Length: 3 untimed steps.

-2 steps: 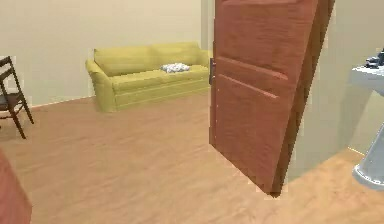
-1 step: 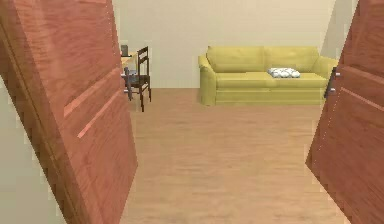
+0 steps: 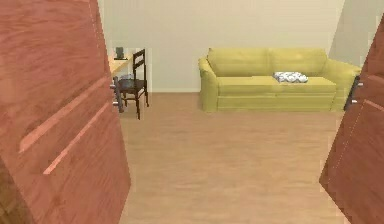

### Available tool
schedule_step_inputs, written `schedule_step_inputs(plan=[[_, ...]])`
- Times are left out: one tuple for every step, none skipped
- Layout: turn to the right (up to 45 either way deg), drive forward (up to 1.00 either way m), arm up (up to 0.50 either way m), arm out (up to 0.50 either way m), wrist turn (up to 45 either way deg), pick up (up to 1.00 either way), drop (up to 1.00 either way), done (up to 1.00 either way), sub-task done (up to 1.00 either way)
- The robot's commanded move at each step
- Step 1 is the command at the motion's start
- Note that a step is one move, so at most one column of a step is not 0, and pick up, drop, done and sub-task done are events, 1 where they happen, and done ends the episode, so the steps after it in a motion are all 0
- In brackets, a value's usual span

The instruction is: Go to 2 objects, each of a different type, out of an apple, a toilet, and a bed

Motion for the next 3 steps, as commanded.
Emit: schedule_step_inputs(plan=[[-45.0, 0.00, 0.00, 0.00, 0.0, 0.00, 0.00, 0.00, 0.00], [-45.0, 0.00, 0.00, 0.00, 0.0, 0.00, 0.00, 0.00, 0.00], [-33.0, 0.00, 0.00, 0.00, 0.0, 0.00, 0.00, 0.00, 0.00]])
